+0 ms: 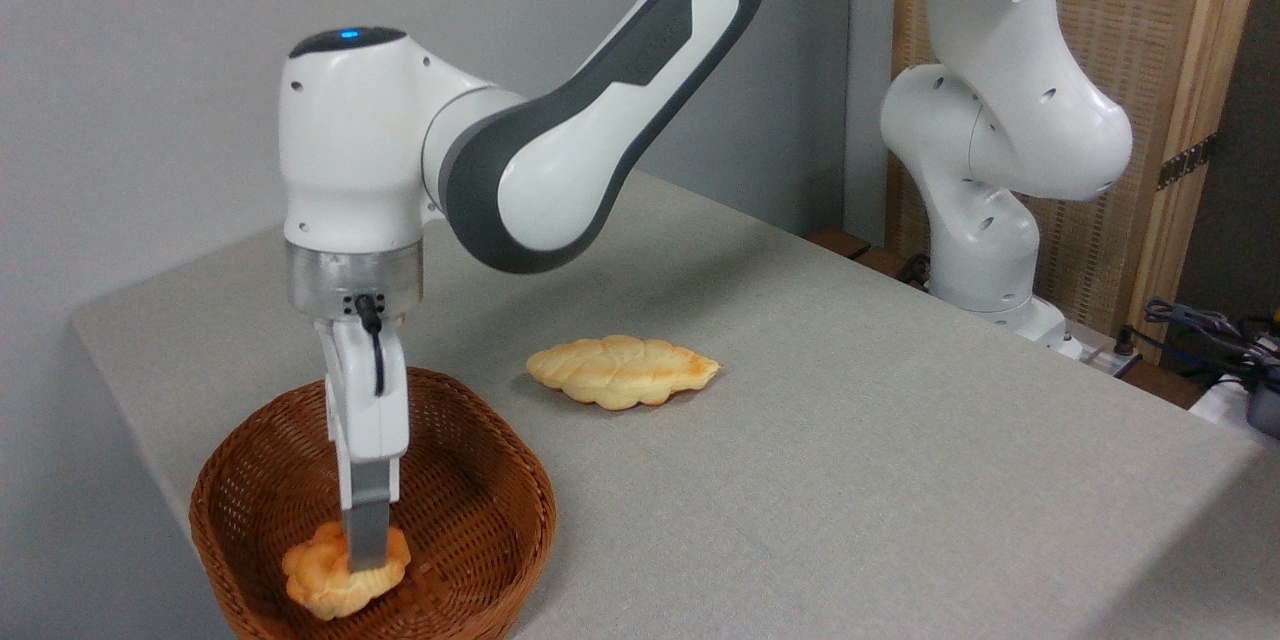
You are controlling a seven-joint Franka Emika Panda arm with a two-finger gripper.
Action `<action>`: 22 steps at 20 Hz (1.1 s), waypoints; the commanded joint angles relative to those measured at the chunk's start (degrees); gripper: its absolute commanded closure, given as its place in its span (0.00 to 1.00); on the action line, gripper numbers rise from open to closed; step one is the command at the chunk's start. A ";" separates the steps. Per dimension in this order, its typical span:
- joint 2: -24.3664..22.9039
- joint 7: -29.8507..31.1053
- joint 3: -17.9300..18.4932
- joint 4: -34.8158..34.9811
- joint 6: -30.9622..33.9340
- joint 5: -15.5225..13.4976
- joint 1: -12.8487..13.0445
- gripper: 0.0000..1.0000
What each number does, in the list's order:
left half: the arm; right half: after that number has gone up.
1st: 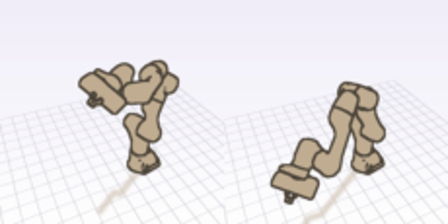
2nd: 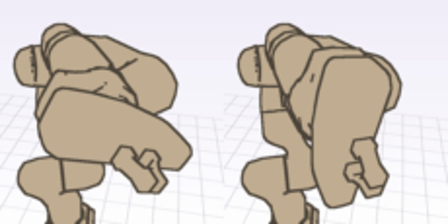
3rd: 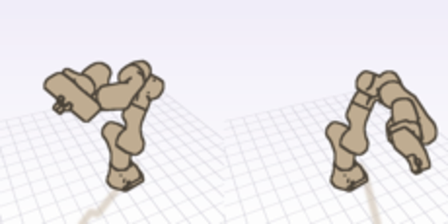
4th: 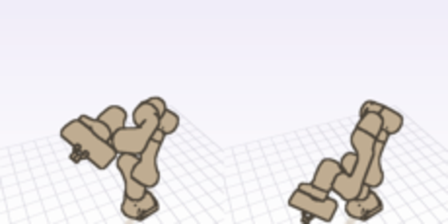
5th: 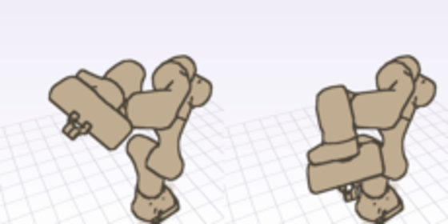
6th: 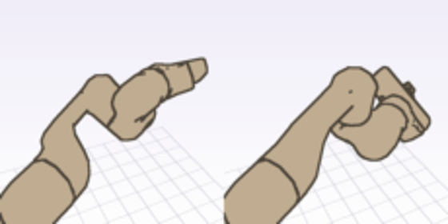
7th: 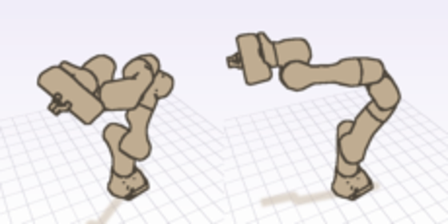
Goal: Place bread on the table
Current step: 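Close the gripper on the round bread roll inside the basket, then lift the roll out of the basket and carry it onto the table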
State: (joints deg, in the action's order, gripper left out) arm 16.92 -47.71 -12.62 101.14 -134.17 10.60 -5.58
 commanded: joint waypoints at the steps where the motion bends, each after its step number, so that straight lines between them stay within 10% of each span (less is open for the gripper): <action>1: -4.43 1.83 -0.13 -0.24 7.32 -5.93 -0.14 0.66; 10: -14.01 1.30 5.93 -0.24 25.24 -19.56 -0.75 0.59; 12: -14.45 0.86 6.81 -0.24 30.17 -19.48 -0.75 0.58; 17: -14.72 -4.22 7.08 0.02 41.69 -19.04 -0.75 0.01; 22: -13.93 -6.70 6.64 0.64 44.52 -19.04 -0.58 0.00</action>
State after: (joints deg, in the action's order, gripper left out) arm 2.80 -53.06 -6.13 101.49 -90.81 -7.57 -6.62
